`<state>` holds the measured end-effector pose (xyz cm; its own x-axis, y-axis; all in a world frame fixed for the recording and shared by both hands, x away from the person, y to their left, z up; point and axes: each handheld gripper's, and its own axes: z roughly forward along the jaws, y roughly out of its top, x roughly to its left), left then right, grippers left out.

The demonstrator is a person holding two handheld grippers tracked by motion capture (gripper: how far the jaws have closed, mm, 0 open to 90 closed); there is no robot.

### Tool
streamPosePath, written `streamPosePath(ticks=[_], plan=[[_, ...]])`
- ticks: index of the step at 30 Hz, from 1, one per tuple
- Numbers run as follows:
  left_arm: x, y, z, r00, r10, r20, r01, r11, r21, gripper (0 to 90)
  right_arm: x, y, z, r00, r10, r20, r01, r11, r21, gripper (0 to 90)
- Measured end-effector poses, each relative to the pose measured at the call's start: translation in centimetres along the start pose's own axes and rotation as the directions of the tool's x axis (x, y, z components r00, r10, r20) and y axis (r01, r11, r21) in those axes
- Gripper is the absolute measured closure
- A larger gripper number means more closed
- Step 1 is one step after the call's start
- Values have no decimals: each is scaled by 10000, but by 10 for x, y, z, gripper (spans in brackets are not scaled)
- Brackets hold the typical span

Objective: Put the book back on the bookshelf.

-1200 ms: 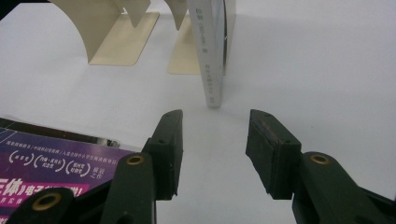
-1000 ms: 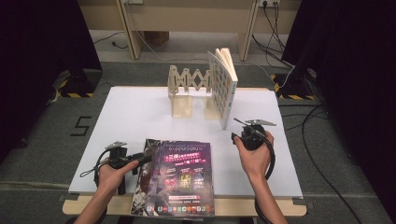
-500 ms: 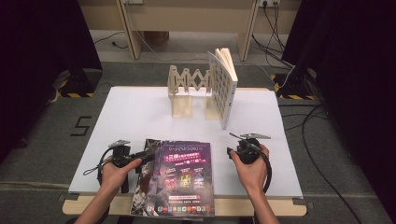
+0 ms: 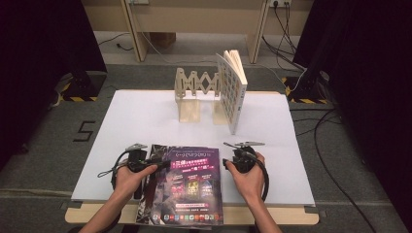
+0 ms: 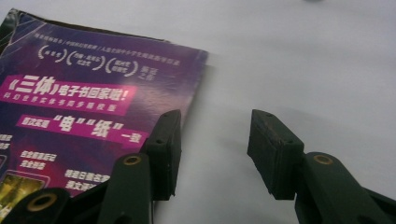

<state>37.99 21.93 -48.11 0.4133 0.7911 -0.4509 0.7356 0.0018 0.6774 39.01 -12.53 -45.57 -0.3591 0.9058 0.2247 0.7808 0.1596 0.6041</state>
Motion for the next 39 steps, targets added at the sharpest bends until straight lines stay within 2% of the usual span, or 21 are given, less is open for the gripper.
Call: streamPosePath(ticks=[8,17,22,25,29,34,36,39], plan=[[-5,-1,4,9999,165,-33,-165,9998,87,473,13,4,15,9994,-196,-274,211,9982,563,537],[-10,-3,7,9997,206,93,-208,9995,223,468,18,2,21,9987,-189,-467,224,9969,752,534],[-8,-1,7,9996,-178,234,172,9995,284,465,19,1,22,9979,-65,-647,115,9969,772,534],[-7,0,8,9978,-581,332,573,9981,240,474,21,-1,23,9959,71,-897,0,9969,789,534],[-10,1,9,9976,-647,247,643,9978,138,501,21,-1,23,9962,114,-861,-41,9964,848,519],[-10,1,8,9937,-1069,335,1076,9940,-178,537,19,-2,23,9959,235,-873,-156,9958,899,517],[-12,-3,7,9942,-1043,251,1050,9941,-276,555,19,-3,23,9960,282,-851,-211,9963,835,518],[-11,-11,6,9875,-1509,452,1516,9884,-133,563,20,-4,23,9965,265,-798,-204,9969,757,518]])
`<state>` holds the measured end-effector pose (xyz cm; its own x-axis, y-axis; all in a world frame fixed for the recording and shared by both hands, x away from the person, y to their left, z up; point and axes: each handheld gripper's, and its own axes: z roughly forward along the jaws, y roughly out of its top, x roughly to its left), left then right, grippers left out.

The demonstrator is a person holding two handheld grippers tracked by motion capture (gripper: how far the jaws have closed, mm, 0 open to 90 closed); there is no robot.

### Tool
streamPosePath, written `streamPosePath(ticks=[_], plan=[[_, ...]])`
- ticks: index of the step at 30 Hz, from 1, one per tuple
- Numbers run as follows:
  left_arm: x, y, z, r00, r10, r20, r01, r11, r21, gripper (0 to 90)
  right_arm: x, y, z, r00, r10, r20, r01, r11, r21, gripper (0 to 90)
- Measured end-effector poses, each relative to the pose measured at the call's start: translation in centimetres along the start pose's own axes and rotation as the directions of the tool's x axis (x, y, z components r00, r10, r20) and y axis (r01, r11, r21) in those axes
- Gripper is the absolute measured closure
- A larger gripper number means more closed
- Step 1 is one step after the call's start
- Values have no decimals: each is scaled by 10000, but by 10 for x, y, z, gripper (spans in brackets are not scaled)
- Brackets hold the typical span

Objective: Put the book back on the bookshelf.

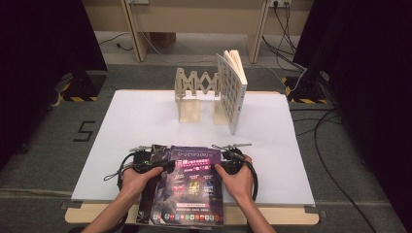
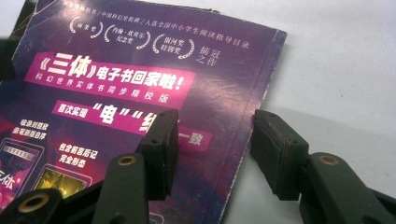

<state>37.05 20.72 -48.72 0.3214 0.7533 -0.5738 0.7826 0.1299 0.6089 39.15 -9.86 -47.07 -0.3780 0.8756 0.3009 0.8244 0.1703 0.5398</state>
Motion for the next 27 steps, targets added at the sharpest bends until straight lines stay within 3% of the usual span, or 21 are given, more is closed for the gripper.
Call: streamPosePath(ticks=[3,5,10,13,20,27], plan=[[-1,-8,1,9960,-651,610,647,9979,89,608,1,-1,0,10000,-28,57,29,10000,-62,518],[-4,-11,2,9988,-289,408,287,9996,59,634,2,-1,0,9999,-60,99,61,10000,-77,518],[-2,-9,3,9969,-548,563,538,9984,179,759,2,-1,0,9999,-64,112,65,10000,-70,516],[-4,-6,2,9965,-449,711,437,9989,193,824,1,1,0,9999,-102,44,102,9999,89,513],[-3,2,8,9984,-391,420,406,9985,-354,837,-6,13,1,9999,-56,-151,58,9998,173,513],[-1,5,10,9987,-414,301,421,9989,-209,835,-14,41,10,9999,146,-30,-146,9999,-33,501]])
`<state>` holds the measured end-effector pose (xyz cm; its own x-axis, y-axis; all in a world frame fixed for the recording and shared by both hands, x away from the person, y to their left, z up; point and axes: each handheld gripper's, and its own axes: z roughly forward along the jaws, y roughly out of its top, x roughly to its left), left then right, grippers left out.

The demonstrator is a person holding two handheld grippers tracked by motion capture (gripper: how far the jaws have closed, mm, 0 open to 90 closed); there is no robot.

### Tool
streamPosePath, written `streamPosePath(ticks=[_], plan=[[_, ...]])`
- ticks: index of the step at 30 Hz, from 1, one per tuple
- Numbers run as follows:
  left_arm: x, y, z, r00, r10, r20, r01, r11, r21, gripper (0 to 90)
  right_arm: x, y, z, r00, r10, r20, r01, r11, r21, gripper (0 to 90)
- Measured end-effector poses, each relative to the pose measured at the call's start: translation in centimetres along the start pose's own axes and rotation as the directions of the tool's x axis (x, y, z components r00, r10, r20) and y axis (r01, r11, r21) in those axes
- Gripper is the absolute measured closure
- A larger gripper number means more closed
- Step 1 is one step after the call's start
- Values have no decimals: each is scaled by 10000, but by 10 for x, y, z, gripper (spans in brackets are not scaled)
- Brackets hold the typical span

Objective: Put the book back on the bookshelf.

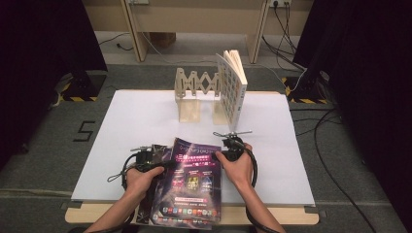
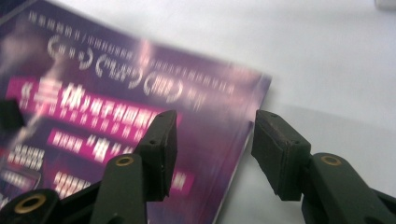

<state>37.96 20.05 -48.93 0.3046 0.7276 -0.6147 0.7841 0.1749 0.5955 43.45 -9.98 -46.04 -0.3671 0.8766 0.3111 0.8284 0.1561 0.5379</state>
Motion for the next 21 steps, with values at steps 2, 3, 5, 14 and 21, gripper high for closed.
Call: streamPosePath(ticks=[2,3,5,14,21], plan=[[0,0,0,10000,85,5,-85,10000,33,834,-3,7,5,10000,73,-4,-73,10000,10,497],[0,0,0,9999,137,-23,-137,9999,44,834,-4,10,7,9999,147,-8,-147,9999,26,496],[0,1,0,9997,226,-32,-225,9997,117,833,-6,17,11,9998,179,13,-179,9998,43,495],[3,3,0,9999,147,-87,-143,9991,402,818,-15,33,23,9997,228,-47,-228,9997,-34,490],[4,4,1,9998,117,-140,-110,9987,502,806,-17,33,29,9986,520,-130,-520,9986,58,480]])
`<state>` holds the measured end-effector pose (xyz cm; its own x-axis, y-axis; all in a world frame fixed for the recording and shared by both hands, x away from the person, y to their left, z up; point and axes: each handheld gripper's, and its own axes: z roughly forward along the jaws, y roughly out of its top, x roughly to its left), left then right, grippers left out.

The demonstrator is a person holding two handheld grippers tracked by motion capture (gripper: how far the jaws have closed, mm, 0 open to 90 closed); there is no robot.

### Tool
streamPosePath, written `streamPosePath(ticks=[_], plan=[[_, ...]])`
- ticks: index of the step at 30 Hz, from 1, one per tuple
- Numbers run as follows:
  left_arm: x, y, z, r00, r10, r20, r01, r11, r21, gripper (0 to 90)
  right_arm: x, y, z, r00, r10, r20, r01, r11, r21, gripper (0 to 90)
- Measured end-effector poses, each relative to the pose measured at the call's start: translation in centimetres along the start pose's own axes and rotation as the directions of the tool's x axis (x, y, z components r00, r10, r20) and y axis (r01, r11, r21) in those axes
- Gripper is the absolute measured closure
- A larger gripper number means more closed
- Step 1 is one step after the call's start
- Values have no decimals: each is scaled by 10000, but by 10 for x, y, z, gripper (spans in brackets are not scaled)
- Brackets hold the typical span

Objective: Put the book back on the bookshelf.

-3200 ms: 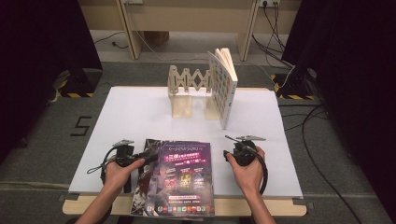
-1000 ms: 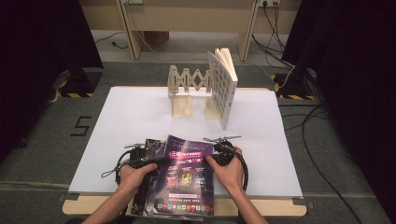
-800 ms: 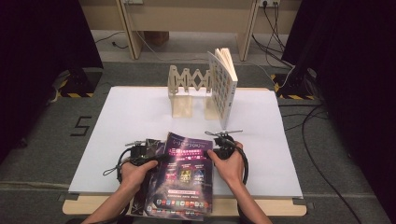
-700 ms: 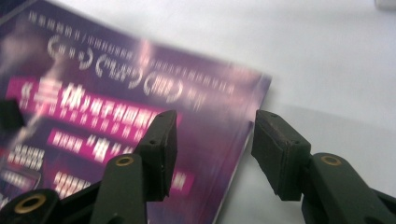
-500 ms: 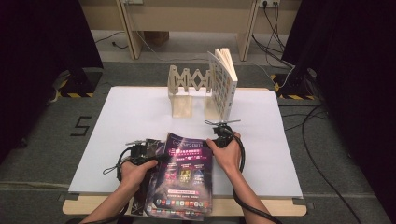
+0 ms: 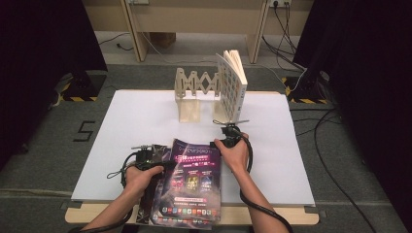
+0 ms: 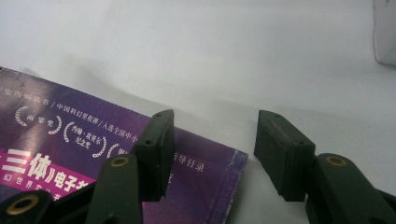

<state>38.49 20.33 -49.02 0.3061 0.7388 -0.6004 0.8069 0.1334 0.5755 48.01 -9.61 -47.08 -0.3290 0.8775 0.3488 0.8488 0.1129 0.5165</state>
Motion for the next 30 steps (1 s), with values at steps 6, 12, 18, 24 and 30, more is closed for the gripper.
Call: streamPosePath(ticks=[6,12,18,24,30], plan=[[1,-1,0,9999,93,-42,-93,10000,37,799,-2,-2,4,9986,136,-506,-141,9999,-79,469],[1,-2,1,9998,156,-115,-156,9999,-35,795,-3,-5,2,9975,387,-597,-403,9988,-271,494],[1,-3,0,9998,111,-149,-112,9999,-24,794,-3,-1,-10,9952,532,-822,-571,9973,-453,534],[1,-4,0,9998,162,-152,-162,9999,-50,795,-2,-4,-19,9924,736,-986,-780,9961,-417,534],[1,-5,-1,9997,166,-160,-167,9998,-63,795,-7,-14,-16,9901,987,-1001,-1013,9946,-219,534]])
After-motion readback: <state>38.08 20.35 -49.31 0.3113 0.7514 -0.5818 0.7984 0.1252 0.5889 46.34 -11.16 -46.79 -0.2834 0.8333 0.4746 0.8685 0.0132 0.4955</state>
